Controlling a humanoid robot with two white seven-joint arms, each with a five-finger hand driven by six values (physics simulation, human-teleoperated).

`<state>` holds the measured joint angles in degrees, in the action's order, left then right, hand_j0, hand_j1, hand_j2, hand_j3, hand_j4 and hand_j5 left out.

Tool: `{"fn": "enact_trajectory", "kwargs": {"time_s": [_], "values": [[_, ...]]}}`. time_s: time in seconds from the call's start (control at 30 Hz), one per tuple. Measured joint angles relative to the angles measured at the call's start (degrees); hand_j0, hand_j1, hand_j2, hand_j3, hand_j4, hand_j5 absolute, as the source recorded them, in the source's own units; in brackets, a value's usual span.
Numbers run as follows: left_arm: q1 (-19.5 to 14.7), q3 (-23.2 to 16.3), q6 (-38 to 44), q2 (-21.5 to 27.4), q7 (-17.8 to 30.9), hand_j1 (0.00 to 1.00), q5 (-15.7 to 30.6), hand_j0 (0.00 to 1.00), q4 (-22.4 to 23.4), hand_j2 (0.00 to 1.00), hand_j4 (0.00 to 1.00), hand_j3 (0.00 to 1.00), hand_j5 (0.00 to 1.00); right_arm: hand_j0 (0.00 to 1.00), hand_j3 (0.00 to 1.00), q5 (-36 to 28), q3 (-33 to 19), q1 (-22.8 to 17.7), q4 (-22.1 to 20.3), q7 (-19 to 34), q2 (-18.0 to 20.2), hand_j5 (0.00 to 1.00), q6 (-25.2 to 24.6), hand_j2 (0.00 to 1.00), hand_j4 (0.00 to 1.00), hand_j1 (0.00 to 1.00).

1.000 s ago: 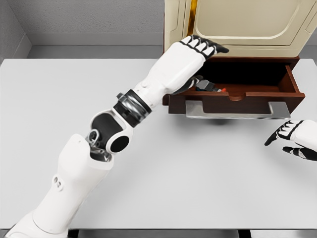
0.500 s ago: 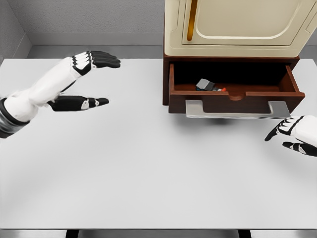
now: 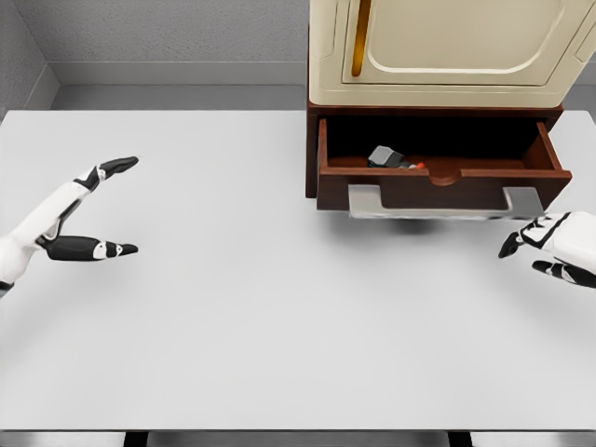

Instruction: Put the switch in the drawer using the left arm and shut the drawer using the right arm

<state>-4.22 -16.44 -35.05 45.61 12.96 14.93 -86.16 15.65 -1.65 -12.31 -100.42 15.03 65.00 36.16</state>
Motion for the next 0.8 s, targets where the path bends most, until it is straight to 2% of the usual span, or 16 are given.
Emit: {"fn": "enact_trajectory", "kwargs": {"time_s": [0.13, 0.27, 0.4, 0.5, 0.6, 0.7, 0.8], "values": [[0.4, 0.2, 0.0, -0.6, 0.1, 1.0, -0.4, 1.0, 0.7, 1.0, 1.0, 1.0, 1.0, 0.58, 0.58, 4.8, 0.6, 3.2, 0.2, 1.5, -0.1, 0.58, 0.9, 0.58, 0.58, 0.58], [0.5, 0.3, 0.0, -0.8, 0.1, 1.0, -0.6, 1.0, 1.0, 1.0, 1.0, 1.0, 1.0, 0.58, 0.58, 6.4, 2.1, 5.5, 0.7, 2.0, 0.0, 0.58, 1.0, 0.58, 0.58, 0.58], [0.7, 0.3, 0.0, -0.8, 0.2, 1.0, -0.6, 1.0, 1.1, 1.0, 1.0, 1.0, 1.0, 0.59, 0.59, 4.1, 2.4, 4.7, 0.9, 1.4, 0.5, 0.59, 0.6, 0.59, 0.59, 0.59], [1.0, 0.1, 0.0, -0.9, 0.2, 1.0, -0.6, 1.0, 1.2, 1.0, 1.0, 1.0, 1.0, 0.58, 0.58, -2.1, 3.5, 3.9, 2.5, 0.1, 0.5, 0.58, 0.3, 0.58, 0.58, 0.58], [1.0, 0.0, 0.0, -0.9, 0.2, 1.0, -0.6, 1.0, 1.3, 1.0, 1.0, 1.0, 1.0, 0.58, 0.58, -6.1, 3.9, 4.0, 6.2, -1.0, 0.5, 0.58, -0.1, 0.58, 0.58, 0.58], [1.1, 0.1, 0.0, -0.9, 0.2, 1.0, -0.7, 1.0, 1.1, 1.0, 1.0, 1.0, 1.0, 0.55, 0.55, -7.0, 3.2, 3.8, 10.7, -1.5, 1.2, 0.55, -0.7, 0.55, 0.55, 0.55], [1.5, 0.1, 0.0, -0.9, 0.2, 1.0, -1.7, 1.0, 0.9, 1.0, 1.0, 1.0, 1.0, 0.52, 0.52, -7.2, 3.0, 3.1, 12.9, -1.7, 2.2, 0.52, -0.9, 0.52, 0.52, 0.52]]}}
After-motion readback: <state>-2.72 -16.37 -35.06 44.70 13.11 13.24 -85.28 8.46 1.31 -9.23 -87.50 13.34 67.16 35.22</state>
